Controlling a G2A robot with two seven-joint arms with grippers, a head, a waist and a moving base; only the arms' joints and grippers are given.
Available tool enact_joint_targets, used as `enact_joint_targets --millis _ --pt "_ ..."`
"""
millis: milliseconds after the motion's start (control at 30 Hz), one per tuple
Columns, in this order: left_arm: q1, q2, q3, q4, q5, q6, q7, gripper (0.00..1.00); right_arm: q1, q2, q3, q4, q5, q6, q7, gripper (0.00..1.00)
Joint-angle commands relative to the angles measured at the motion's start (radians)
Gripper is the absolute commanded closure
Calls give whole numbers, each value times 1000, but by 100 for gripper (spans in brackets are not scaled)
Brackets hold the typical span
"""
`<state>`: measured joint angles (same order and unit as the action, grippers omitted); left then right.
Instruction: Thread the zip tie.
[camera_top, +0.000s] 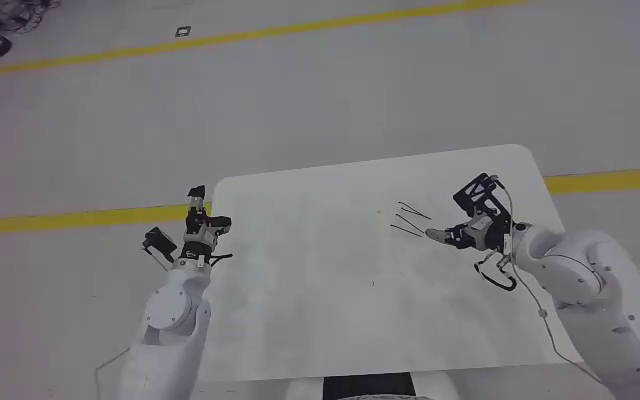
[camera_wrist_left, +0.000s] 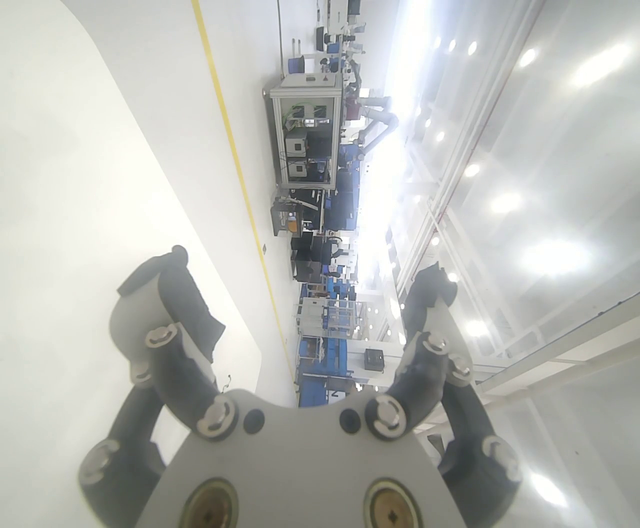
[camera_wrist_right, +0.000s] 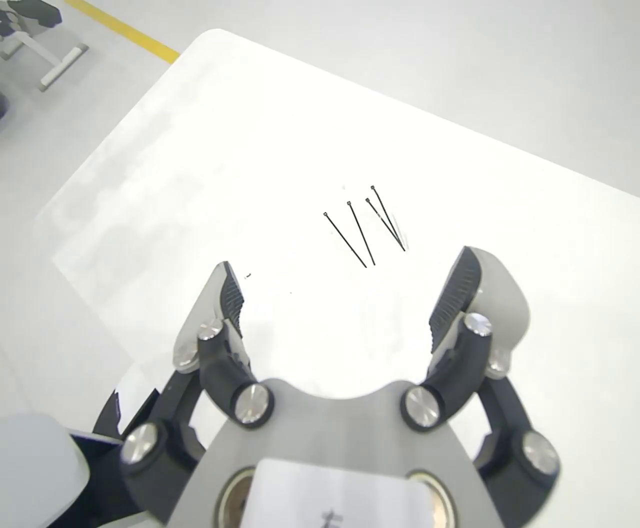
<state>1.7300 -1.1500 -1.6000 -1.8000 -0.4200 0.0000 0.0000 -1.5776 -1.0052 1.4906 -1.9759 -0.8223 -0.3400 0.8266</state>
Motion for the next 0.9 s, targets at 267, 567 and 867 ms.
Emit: enact_joint_targets --millis 267,567,867 --pt "0 0 0 0 0 0 0 0 50 3 -63 25 19 0 22 0" --pt "0 0 0 0 0 0 0 0 278 18 -253 165 94 0 168 0" --pt "0 0 0 0 0 0 0 0 479 5 -462 401 180 0 270 0"
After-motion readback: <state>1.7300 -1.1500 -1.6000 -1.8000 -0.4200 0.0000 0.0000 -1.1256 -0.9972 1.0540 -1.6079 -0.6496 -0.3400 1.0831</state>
